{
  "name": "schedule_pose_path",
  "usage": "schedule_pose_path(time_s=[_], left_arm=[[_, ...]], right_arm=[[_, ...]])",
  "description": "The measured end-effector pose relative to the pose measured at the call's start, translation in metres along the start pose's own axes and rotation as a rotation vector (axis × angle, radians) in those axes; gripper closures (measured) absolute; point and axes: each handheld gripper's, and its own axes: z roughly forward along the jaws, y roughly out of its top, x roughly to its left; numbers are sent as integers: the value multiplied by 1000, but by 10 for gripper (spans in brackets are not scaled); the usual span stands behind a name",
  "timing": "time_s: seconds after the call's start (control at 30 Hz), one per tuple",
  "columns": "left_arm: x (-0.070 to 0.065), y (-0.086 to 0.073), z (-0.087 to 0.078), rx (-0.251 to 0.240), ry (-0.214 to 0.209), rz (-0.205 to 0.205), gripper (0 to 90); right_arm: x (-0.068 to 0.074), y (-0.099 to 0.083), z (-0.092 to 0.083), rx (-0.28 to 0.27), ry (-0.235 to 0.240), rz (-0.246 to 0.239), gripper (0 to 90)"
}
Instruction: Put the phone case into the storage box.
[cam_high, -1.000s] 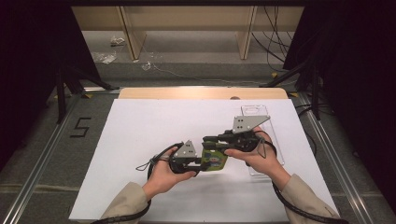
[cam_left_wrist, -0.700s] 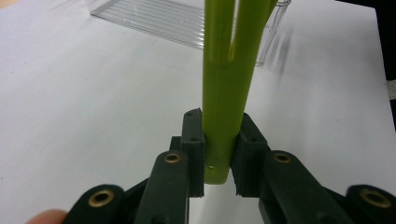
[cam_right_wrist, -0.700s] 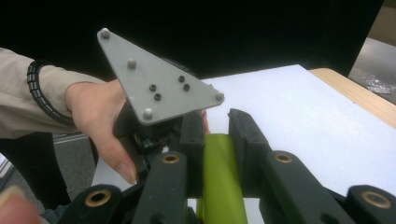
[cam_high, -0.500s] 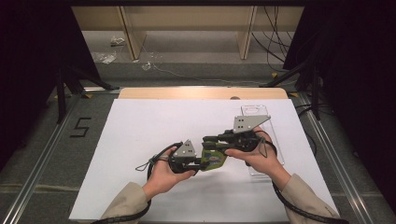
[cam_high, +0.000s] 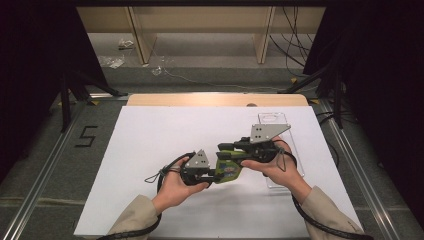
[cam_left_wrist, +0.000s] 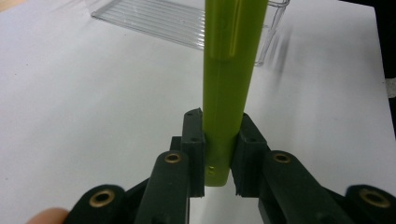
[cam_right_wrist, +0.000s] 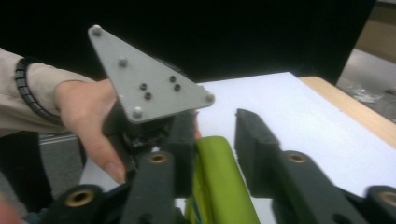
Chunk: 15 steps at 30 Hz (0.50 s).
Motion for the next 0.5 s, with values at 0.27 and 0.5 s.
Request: schedule_pose_path(time_s=[0.27,0.5], left_arm=[[2,0,-3,-4,37,-41,772],[3,1,-6,-22,86,-81,771]], right_arm=[[-4,-1,-2,-61,-108,0,325],[-7,-4,-2,-95,-158,34,242]])
